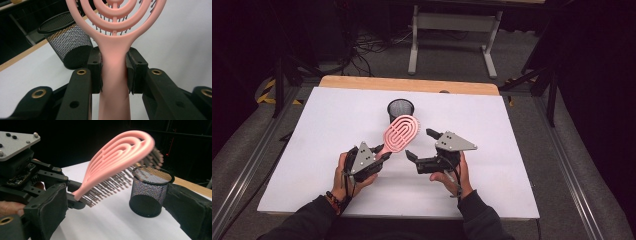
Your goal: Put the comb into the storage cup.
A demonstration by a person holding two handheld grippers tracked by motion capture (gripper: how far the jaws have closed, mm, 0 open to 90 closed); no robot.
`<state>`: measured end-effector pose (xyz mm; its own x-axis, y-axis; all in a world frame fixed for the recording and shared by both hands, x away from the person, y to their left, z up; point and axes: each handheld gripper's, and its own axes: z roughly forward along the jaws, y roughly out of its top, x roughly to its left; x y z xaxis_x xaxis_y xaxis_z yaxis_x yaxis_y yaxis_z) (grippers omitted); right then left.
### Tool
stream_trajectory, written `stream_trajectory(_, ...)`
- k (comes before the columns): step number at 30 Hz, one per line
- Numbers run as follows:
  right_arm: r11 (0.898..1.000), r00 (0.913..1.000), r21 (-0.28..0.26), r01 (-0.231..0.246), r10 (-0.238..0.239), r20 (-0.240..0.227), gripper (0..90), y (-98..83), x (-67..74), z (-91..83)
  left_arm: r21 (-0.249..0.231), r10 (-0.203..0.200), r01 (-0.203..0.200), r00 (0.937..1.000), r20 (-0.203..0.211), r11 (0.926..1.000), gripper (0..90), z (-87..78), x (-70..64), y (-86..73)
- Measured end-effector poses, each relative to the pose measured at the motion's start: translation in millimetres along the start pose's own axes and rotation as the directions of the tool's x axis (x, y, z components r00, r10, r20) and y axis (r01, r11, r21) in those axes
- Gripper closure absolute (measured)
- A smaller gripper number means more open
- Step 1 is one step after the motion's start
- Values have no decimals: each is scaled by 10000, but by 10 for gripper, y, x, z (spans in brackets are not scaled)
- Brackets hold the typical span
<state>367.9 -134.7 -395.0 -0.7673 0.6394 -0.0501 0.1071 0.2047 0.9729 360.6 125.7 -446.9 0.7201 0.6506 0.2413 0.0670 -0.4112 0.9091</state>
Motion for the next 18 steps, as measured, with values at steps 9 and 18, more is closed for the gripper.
stream_trajectory(9, 9933, 9930, -58, -1152, 1153, 248, 129, 64, 16, -8, -329, 146, -148, 9999, -69, 9993, 694, 44, -166, 54)
stream_trajectory(18, 9905, 9884, -155, -1367, 1374, 649, 252, 63, -14, 14, -267, 456, -452, 9988, 150, 9986, 694, 117, -297, 60)
